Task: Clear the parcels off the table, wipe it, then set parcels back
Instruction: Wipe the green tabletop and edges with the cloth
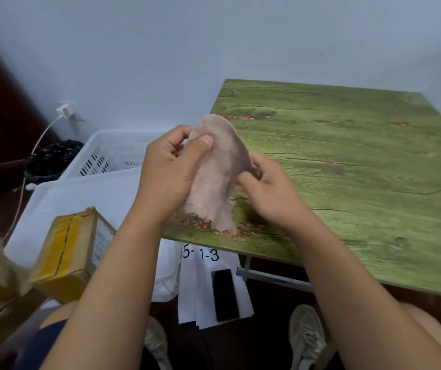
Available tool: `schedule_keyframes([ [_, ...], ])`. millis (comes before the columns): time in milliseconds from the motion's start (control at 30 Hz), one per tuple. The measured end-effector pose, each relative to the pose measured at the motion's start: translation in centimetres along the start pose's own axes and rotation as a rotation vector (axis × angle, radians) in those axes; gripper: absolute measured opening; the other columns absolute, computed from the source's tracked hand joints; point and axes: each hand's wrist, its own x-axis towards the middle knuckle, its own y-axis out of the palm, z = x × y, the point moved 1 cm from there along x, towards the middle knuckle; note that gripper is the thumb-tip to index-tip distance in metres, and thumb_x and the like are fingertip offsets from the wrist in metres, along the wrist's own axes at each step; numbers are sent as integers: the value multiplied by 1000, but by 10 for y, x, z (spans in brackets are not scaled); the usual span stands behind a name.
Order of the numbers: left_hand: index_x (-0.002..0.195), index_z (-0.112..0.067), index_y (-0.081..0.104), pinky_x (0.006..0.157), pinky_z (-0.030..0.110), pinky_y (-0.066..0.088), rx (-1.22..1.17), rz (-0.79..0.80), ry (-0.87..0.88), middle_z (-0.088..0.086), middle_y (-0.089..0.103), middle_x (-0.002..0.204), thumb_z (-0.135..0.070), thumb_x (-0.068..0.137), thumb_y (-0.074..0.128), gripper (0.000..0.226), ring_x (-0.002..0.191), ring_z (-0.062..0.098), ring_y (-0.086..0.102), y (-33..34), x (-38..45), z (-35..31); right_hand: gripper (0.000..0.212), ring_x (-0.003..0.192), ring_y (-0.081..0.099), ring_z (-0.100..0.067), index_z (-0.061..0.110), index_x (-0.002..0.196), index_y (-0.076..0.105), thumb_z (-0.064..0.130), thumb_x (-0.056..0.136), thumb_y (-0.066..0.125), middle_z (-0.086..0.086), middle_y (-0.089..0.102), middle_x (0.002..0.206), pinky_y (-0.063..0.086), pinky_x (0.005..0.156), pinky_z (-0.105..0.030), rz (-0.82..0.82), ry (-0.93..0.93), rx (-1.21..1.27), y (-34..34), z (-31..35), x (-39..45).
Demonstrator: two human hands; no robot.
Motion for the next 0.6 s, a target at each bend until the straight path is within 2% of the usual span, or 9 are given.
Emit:
schedule_keyframes([
  [33,77,-22,69,66,32,48,-21,-20,-19,-1,67,75,-16,88,65,13,72,18,60,-4,0,-1,13,78,62,-21,21,87,62,11,90,55,6,68,80,52,84,-54,-39,20,19,-5,-1,-1],
  [100,82,-18,68,63,29,50,-46,-53,-62,-2,68,74,-12,92,63,13,70,15,62,-12,2,-3,16,75,62,-23,15,82,61,5,93,54,-7,67,79,53,85,-51,-108,63,107,-14,1,-2],
  [167,82,-16,66,61,26,50,-46,-68,-107,-3,67,73,-13,93,62,12,67,14,62,-19,4,-3,18,68,61,-14,9,81,60,-2,94,54,-5,65,72,58,74,-36,-127,103,292,-19,4,-3],
  [233,81,-16,65,58,23,51,-79,-63,-159,-2,67,73,-15,93,62,13,64,12,62,-23,4,-2,23,54,57,-7,10,75,56,-4,92,54,4,60,60,55,58,-24,-106,138,485,-24,7,-3],
  [333,82,-15,64,55,21,52,-207,41,-250,-1,68,73,-13,94,59,13,62,11,62,-27,3,-3,24,45,50,-6,14,68,56,-3,84,56,5,55,55,47,47,-20,-9,173,794,-31,13,-6],
  [367,84,-14,64,55,21,52,-229,88,-275,0,68,74,-11,94,57,13,62,12,62,-29,2,-3,22,45,50,-7,15,65,58,-1,80,57,4,54,55,46,45,-20,24,179,824,-33,14,-7],
  [433,87,-16,66,56,22,51,-163,150,-308,2,68,77,-9,95,56,14,65,14,62,-31,3,1,23,47,49,-8,15,66,59,-1,83,58,1,54,57,45,46,-20,41,201,706,-35,10,-7],
  [533,80,-18,67,58,28,44,198,123,-273,5,64,76,-12,87,61,12,60,17,53,-33,7,19,22,53,49,-11,13,72,60,-1,89,59,-3,58,63,43,55,-26,-40,197,185,-32,-7,-3],
  [600,74,-19,66,62,29,41,352,82,-232,1,62,70,-8,83,60,16,58,16,51,-28,9,31,19,55,49,-10,12,72,63,4,89,60,-1,62,63,40,57,-30,-80,138,-176,-30,-15,0],
])
